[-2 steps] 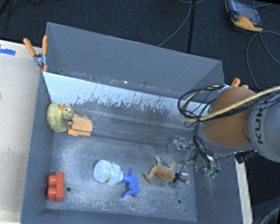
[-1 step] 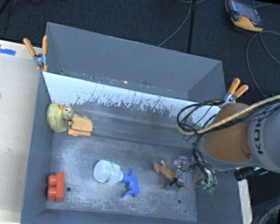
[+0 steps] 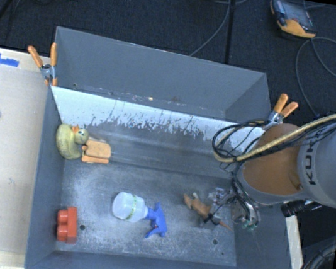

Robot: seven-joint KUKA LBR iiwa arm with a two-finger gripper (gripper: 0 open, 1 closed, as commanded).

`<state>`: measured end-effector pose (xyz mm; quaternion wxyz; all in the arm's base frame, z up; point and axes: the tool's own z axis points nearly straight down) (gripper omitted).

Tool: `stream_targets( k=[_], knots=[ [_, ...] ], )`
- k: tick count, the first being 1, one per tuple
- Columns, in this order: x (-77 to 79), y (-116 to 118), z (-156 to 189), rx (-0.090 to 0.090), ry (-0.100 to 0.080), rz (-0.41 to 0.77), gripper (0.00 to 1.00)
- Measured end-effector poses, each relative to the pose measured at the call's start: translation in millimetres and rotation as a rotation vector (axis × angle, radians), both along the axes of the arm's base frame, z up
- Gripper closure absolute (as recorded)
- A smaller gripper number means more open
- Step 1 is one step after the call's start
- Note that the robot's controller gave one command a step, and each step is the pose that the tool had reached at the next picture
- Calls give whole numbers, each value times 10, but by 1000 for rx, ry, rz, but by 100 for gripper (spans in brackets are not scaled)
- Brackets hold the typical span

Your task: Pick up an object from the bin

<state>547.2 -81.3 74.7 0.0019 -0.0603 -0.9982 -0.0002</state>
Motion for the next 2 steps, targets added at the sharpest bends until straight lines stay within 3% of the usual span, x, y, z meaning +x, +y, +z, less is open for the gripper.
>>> stream_targets(
  k=[1, 2],
  knots=[
    [35, 31, 1105, 1, 0, 8, 100],
    [35, 32, 1105, 0, 0, 9, 100]
  ],
)
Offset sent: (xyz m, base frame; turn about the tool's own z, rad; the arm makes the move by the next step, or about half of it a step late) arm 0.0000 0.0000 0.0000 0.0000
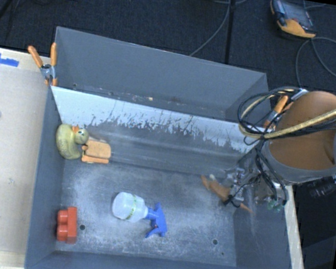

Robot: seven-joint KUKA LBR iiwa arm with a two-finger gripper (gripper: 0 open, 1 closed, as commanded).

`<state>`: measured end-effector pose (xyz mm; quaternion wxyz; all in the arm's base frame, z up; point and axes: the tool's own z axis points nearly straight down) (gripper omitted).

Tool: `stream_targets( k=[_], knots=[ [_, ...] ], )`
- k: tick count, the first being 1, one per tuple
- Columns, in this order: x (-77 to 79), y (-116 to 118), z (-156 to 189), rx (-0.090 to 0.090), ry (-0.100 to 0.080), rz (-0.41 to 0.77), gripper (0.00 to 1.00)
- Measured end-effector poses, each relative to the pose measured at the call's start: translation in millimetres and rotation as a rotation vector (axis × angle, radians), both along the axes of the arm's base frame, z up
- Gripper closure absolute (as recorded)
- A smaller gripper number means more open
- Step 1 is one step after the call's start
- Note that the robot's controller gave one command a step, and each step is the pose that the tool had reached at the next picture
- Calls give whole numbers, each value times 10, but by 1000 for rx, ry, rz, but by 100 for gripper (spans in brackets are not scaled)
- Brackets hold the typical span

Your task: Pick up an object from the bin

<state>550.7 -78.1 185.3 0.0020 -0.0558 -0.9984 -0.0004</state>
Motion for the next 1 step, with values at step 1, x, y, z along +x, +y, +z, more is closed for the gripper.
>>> stream_targets(
  k=[1],
  knots=[
    [-72, 10, 1093, 0, -1, -50, 100]
  ],
)
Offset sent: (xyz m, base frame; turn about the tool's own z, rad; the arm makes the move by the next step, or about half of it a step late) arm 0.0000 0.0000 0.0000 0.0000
